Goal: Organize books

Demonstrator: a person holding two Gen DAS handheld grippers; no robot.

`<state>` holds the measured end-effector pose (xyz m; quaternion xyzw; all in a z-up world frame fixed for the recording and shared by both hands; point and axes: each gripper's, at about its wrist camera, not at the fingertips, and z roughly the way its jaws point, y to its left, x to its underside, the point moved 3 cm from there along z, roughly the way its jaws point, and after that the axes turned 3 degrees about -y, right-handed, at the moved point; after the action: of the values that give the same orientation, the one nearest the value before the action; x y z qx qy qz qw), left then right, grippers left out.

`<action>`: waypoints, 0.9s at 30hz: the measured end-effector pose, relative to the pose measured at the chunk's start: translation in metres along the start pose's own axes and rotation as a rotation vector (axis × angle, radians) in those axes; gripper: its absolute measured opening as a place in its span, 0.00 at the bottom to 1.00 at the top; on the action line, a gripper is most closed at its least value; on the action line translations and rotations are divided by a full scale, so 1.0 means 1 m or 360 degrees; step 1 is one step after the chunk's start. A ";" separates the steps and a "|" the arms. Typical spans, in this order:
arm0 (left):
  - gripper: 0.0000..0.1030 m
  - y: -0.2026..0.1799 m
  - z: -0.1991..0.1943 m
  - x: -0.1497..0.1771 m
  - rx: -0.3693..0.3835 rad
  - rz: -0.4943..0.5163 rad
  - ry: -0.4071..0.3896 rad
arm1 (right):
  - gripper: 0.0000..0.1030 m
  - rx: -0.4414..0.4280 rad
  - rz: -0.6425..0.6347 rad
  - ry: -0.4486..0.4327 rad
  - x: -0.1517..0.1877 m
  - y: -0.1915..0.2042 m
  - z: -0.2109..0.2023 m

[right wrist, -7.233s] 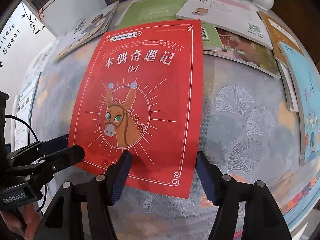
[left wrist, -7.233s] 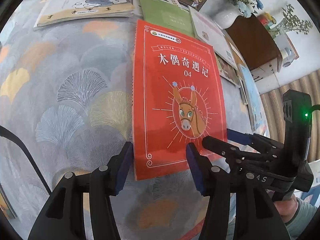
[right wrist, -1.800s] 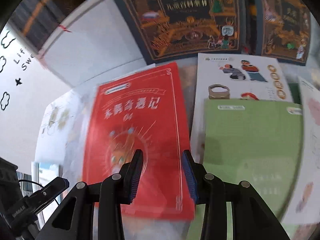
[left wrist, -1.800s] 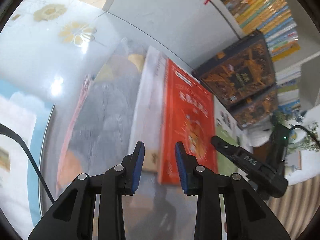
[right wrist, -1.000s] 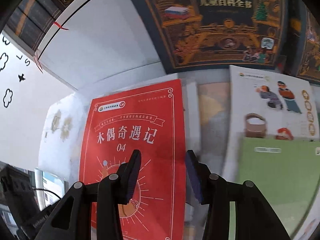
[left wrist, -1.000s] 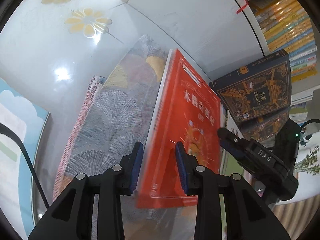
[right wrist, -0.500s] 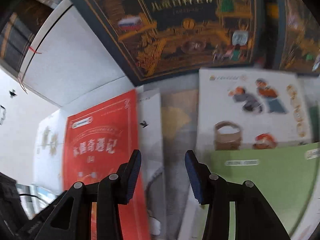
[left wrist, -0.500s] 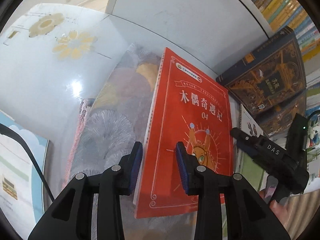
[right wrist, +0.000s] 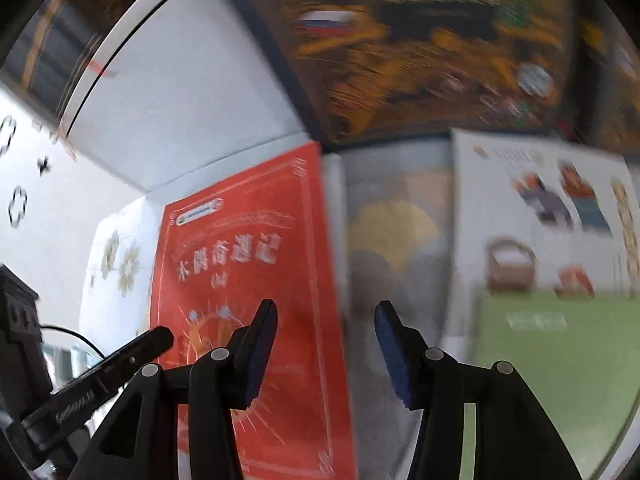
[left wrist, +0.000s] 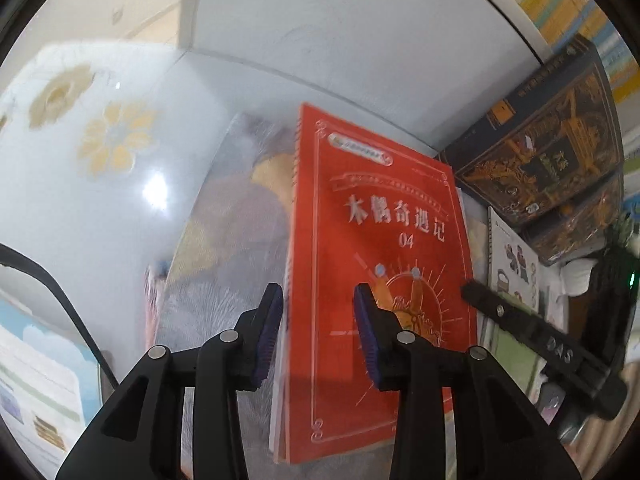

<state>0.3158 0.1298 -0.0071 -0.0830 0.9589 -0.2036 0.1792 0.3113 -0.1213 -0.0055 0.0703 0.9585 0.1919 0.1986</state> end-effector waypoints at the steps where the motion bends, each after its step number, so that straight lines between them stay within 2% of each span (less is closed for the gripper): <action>1: 0.32 0.001 0.000 0.001 0.0011 -0.0015 0.0008 | 0.49 -0.0042 0.0050 0.0027 0.007 -0.004 -0.002; 3: 0.32 0.002 -0.009 0.008 0.0005 -0.0034 -0.0018 | 0.49 -0.0090 0.0039 0.0060 0.017 0.005 -0.005; 4: 0.32 0.002 -0.016 0.012 -0.0011 -0.0023 -0.0044 | 0.49 -0.0069 -0.0001 0.0052 0.023 0.011 -0.010; 6: 0.32 0.000 -0.027 0.020 -0.0059 -0.0003 -0.0073 | 0.49 0.0036 -0.0093 0.0005 0.033 0.020 -0.023; 8: 0.33 -0.003 -0.029 0.028 -0.0043 0.0010 -0.0048 | 0.49 0.0123 -0.0116 -0.0039 0.043 0.023 -0.036; 10: 0.33 -0.010 -0.023 0.034 -0.0058 0.0029 0.0008 | 0.50 0.0029 -0.0115 0.0021 0.049 0.026 -0.037; 14: 0.33 -0.010 -0.029 0.043 -0.0060 0.0043 -0.0013 | 0.50 -0.0083 -0.0122 0.0085 0.060 0.028 -0.048; 18: 0.33 -0.003 -0.035 0.046 -0.0058 -0.0005 -0.0014 | 0.50 0.0017 -0.0015 -0.0071 0.052 0.005 -0.061; 20: 0.33 -0.005 -0.035 0.047 -0.0043 0.0000 -0.0007 | 0.50 0.0045 0.0021 -0.0018 0.046 0.005 -0.047; 22: 0.34 -0.008 -0.033 0.048 -0.0046 0.0031 0.0012 | 0.52 -0.0042 0.0053 0.0080 0.047 0.008 -0.035; 24: 0.34 -0.010 -0.034 0.049 -0.0088 0.0071 0.0007 | 0.52 -0.0022 -0.0014 0.0075 0.055 0.018 -0.038; 27: 0.34 -0.007 -0.036 0.053 -0.0077 0.0056 0.0017 | 0.52 0.0023 -0.0086 0.0083 0.069 0.022 -0.050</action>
<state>0.2538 0.1244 0.0105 -0.0695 0.9658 -0.1778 0.1756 0.2289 -0.1035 0.0214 0.0407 0.9663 0.1812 0.1780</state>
